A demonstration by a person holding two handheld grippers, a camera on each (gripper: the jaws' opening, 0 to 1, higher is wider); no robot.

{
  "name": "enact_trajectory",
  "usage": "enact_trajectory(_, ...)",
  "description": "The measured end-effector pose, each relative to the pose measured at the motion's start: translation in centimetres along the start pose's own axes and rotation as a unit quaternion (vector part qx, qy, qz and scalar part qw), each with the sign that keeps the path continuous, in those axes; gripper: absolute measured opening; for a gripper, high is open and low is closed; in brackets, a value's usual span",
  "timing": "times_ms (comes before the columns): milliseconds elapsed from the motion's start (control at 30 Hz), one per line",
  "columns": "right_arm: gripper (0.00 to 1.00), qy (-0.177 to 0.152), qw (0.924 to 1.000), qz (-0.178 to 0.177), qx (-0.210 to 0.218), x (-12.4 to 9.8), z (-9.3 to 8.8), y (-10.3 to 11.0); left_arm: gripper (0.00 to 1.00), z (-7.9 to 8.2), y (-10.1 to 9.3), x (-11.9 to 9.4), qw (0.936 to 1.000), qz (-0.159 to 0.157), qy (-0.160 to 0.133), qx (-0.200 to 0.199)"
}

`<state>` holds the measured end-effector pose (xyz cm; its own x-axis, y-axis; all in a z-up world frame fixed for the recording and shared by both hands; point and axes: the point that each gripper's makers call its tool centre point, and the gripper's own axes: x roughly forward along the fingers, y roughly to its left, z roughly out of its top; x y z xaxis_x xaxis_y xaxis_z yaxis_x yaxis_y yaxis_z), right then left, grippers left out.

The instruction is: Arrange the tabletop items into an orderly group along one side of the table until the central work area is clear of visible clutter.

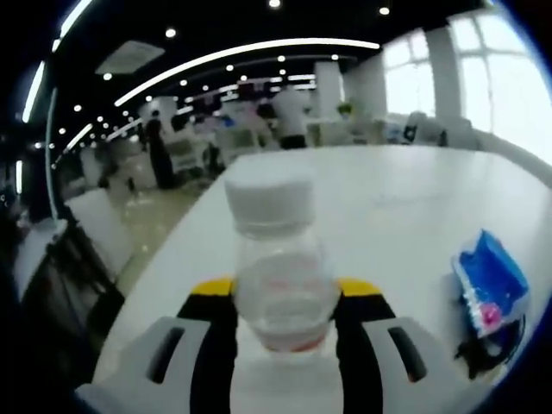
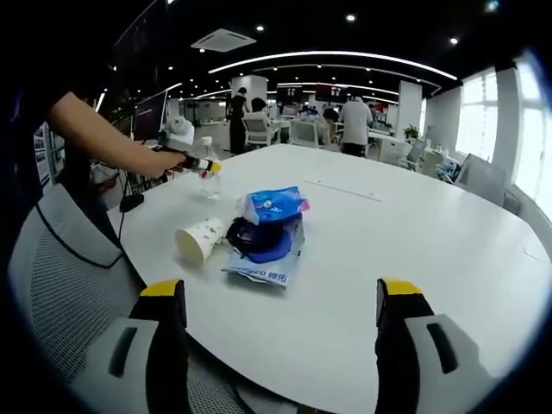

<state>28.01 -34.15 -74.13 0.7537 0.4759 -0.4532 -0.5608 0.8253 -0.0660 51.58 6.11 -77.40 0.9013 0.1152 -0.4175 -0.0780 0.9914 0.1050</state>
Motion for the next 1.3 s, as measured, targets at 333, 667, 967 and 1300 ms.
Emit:
enact_trajectory(333, 0.91, 0.002, 1.0000, 0.002, -0.002, 0.0, -0.1, 0.1, 0.41, 0.0, -0.3, 0.1, 0.9998, -0.020, 0.000, 0.008)
enact_trajectory(667, 0.91, 0.002, 1.0000, 0.002, -0.003, 0.0, -0.1, 0.1, 0.41, -0.1, -0.2, -0.1, 0.9998, -0.021, 0.002, 0.007)
enact_trajectory(967, 0.91, 0.000, 1.0000, 0.000, -0.003, -0.1, 0.0, 0.0, 0.42, 0.0, -0.3, -0.2, 0.9996, -0.020, 0.007, 0.018)
enact_trajectory(1300, 0.91, -0.004, 1.0000, -0.001, -0.003, -0.1, 0.2, 0.0, 0.55, 0.1, -0.5, -1.3, 0.9983, -0.053, 0.006, 0.023)
